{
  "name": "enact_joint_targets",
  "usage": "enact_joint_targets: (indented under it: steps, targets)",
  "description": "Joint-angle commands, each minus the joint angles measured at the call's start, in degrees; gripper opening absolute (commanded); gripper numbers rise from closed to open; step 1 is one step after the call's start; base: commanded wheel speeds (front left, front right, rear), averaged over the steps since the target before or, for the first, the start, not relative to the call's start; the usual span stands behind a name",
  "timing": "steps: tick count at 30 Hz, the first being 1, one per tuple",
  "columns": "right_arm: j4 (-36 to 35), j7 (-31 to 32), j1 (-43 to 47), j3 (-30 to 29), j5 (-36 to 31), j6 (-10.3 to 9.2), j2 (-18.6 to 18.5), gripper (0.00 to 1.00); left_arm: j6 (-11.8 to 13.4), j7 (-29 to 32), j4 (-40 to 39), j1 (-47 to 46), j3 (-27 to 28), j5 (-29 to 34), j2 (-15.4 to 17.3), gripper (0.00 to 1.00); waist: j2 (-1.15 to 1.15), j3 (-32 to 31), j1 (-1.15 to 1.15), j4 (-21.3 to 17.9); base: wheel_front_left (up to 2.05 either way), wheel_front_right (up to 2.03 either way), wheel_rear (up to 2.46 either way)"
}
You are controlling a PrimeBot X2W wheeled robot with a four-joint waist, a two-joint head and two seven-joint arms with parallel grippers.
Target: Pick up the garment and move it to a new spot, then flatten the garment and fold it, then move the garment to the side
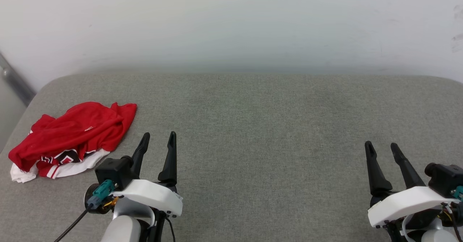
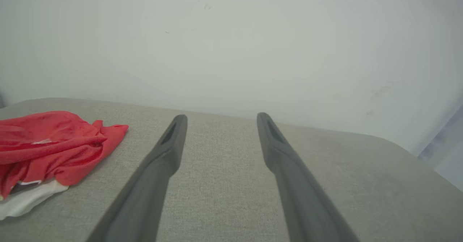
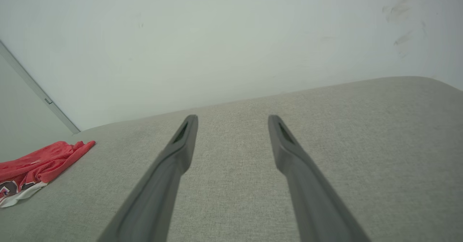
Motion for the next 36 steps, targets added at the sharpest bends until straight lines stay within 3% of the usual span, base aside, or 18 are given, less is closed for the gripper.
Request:
enact_joint_targets:
  steps: [1,13,36]
  targets:
    - [-0.84,-0.04,0.23,-0.11,-1.57,0.01,-0.08,1.00,0.24,-0.56,-0.03,-1.13,-0.25,1.53,0.25,1.00,0.00,0.02,0.00,0.02,0.00,0.00,0.00]
    - [-1.95,-0.05,1.05,-0.27,-6.98,0.00,-0.07,1.00,0.54,-2.06,1.93,-1.58,-0.92,6.87,0.37,1.00,0.00,-0.07,0.00,0.26,0.00,0.00,0.00]
    - [-3.15,-0.58,1.15,-0.09,-14.65,-0.01,-0.06,1.00,-1.17,-4.51,5.30,-2.54,-0.68,12.70,-0.67,1.00,0.00,-0.24,0.00,0.72,0.00,0.00,0.00]
